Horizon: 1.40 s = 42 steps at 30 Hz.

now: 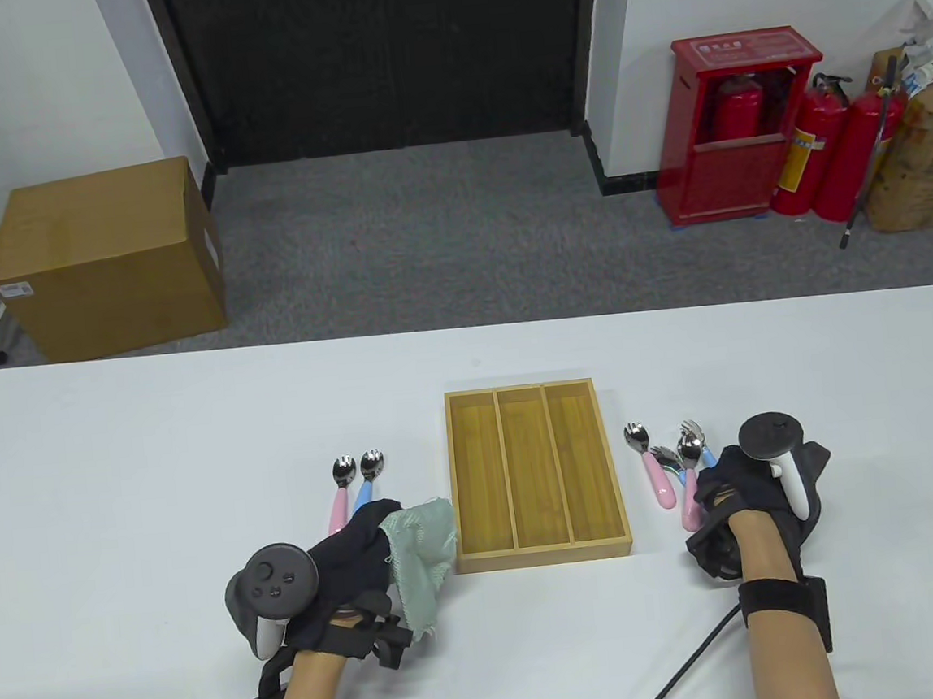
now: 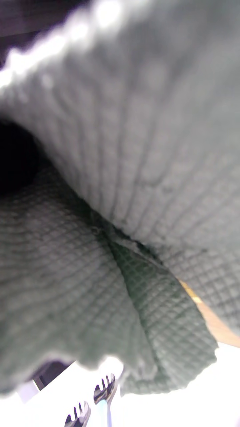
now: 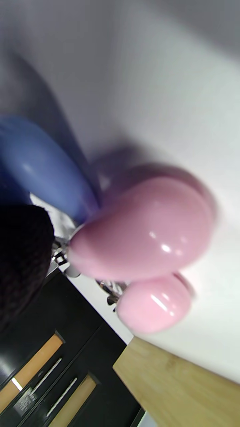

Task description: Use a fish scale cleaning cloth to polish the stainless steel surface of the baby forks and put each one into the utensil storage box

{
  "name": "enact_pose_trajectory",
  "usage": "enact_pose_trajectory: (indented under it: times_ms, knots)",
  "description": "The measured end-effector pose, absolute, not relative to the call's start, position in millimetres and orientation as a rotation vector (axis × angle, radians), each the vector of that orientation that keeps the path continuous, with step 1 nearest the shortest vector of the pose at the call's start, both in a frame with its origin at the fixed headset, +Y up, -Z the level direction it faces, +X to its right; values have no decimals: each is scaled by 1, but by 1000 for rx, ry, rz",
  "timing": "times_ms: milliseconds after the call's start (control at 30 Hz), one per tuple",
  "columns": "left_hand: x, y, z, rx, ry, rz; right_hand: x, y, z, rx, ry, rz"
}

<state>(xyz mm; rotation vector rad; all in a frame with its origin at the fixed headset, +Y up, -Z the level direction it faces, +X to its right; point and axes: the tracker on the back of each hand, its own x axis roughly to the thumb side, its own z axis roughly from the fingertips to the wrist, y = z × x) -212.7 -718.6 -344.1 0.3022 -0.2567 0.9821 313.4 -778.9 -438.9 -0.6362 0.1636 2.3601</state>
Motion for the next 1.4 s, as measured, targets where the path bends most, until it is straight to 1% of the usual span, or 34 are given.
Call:
enact_pose_trajectory:
  times_ms: [200,333,433,533,600,667,700,767,867,967,1033,1133,1167,1233,1300,1400]
  knots:
    - [-219,-722,-346,297,-223,1066,316,-755,-426,-650,-3,2350]
    - [-222,-724,-347,288,-200,1145,305,-730,-416,-554,-128,2368]
    - [-224,-726,-348,278,-179,1213,281,-709,-410,-359,-238,2381]
    - [-227,-730,-349,267,-151,1285,241,-687,-400,-117,-321,2335]
    - [-230,-734,-350,257,-128,1345,211,-677,-392,25,-318,2256]
    - [-233,-738,-350,245,-106,1433,172,-668,-376,182,-274,2115]
    - [-234,-739,-350,240,-98,1464,159,-666,-371,230,-252,2071]
    - [-238,-743,-349,228,-81,1551,130,-666,-357,325,-193,1990]
    - [-240,-748,-348,193,-65,1673,92,-674,-338,422,-101,1916]
    - [-237,-752,-348,162,-72,1726,66,-689,-326,488,1,1853]
    - [-232,-752,-348,138,-89,1739,55,-698,-323,524,65,1838]
    - [-220,-751,-348,91,-143,1749,50,-707,-321,542,93,1873]
    - [-215,-750,-348,65,-182,1760,50,-710,-322,547,97,1893]
    - [-204,-748,-349,-19,-290,1818,53,-715,-323,527,116,1901]
    - [-190,-745,-348,-136,-404,1889,59,-720,-325,503,136,1857]
    - [-178,-743,-347,-218,-492,1860,65,-721,-326,496,131,1864]
